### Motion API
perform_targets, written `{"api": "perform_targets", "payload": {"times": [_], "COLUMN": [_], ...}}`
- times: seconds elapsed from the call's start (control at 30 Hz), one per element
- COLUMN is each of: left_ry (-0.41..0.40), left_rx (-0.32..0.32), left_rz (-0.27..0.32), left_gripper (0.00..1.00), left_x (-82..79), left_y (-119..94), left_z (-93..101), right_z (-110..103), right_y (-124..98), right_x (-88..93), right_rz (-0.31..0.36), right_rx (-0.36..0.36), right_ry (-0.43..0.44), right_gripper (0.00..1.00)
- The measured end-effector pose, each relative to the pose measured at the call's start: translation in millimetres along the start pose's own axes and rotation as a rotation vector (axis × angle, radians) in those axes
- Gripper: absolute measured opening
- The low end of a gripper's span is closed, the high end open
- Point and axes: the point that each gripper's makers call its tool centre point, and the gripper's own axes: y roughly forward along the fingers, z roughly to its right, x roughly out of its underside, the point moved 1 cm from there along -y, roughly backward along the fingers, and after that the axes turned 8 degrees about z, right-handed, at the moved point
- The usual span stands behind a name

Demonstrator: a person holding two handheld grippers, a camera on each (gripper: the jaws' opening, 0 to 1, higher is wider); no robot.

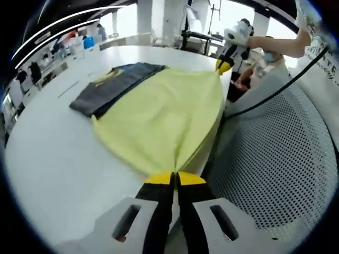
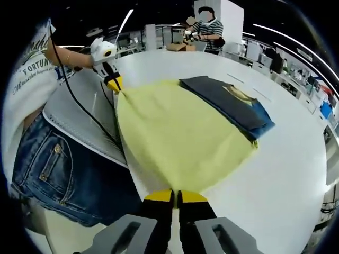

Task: Fold the garment on the visible template until the final outline fits inside the template.

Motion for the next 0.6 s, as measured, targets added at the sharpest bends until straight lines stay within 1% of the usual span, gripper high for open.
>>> {"api": "perform_targets", "payload": {"times": [0.07,0.33,0.47,0.6], "left_ry": [-0.014,-0.024,-0.031,-0.022], "left_rx": [0.011,0.049,0.073,0.102], "left_rz": [0.000,-0.020,-0.029,-0.042], "left_gripper": [0.00,0.00,0.00,0.00], "left_x": [-0.1,4.6,6.8,8.2], "left_y": [-1,-7,-11,-16], "left_z": [3.5,17.6,25.1,31.2], "right_z": [-2,-14,-22,-28], "right_y": [-1,-8,-12,-16], "right_x": [0.4,-0.2,1.2,0.6], "right_rz": [-0.001,0.001,-0.007,-0.012], "right_rx": [-0.009,-0.047,-0.072,-0.096], "right_ry": [0.002,0.021,0.026,0.033], "right_gripper": [0.00,0.00,0.00,0.00]}}
